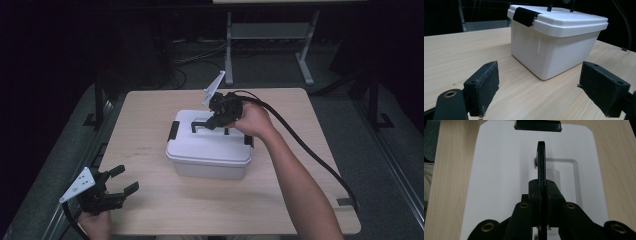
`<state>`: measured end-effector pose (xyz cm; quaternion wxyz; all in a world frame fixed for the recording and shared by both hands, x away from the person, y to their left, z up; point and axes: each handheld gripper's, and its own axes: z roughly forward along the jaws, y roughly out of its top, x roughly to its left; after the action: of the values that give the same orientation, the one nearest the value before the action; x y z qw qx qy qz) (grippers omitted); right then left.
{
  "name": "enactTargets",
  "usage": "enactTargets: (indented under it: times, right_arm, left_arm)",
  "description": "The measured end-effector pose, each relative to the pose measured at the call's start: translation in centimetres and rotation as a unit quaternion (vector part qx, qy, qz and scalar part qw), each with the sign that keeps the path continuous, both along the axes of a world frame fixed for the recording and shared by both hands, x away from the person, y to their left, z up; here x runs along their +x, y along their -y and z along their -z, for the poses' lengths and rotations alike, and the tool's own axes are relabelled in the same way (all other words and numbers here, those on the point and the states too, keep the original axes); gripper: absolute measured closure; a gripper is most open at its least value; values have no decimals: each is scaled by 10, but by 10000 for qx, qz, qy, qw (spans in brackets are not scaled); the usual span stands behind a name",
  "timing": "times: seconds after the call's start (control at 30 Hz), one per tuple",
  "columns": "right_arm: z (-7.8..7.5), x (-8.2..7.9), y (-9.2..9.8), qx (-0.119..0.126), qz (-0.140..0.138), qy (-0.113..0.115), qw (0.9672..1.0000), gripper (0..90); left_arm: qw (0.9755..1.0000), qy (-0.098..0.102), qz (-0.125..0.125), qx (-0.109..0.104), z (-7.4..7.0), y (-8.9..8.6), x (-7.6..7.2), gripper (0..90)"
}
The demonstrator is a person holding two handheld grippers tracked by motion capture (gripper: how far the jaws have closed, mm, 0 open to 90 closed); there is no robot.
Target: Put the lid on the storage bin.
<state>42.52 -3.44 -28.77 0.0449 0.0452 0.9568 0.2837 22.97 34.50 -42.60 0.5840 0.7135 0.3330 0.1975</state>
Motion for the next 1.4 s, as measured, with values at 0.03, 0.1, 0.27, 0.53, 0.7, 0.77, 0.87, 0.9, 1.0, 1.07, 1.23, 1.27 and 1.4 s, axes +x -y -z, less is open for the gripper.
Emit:
enactTargets:
  times: [0.03,0.1,0.27,0.53,0.7,0.77,0.87,0.9,1.0,1.07,1.23,1.27,1.4]
  right_arm:
    - [0,0,0,7,9,-4,10000,840]
    - [0,0,0,5,14,-5,10000,839]
    - [0,-1,0,14,31,-43,10000,832]
    - [-1,-4,3,114,55,-111,9999,798]
    - [-4,-8,7,141,66,-125,9998,741]
    - [-6,-9,9,177,87,-144,9997,716]
    - [-9,-12,12,228,111,-137,9996,681]
    - [-9,-12,12,224,119,-151,9996,671]
    - [-11,-15,15,265,165,-167,9994,625]
    - [-13,-17,18,295,183,-196,9992,611]
    - [-14,-20,26,326,255,-198,9989,583]
    - [-14,-20,28,320,280,-179,9989,576]
    - [-15,-22,34,334,370,-175,9986,549]
  left_arm:
    - [10000,-2,1,-6,0,0,0,157]
    - [10000,-2,-2,6,0,0,0,157]
    - [10000,15,-6,-19,0,0,0,157]
    - [10000,8,28,1,0,2,1,157]
    - [10000,7,38,-5,0,3,2,157]
    - [10000,15,56,19,0,3,2,157]
    - [10000,2,52,3,-1,3,2,157]
    - [10000,0,53,-8,0,3,2,157]
    - [10000,3,37,-1,0,4,1,157]
    - [10000,6,55,14,0,4,2,157]
    - [10000,7,62,58,-1,5,1,157]
    - [10000,18,59,53,-1,5,0,157]
    - [10000,5,68,34,-1,4,1,157]
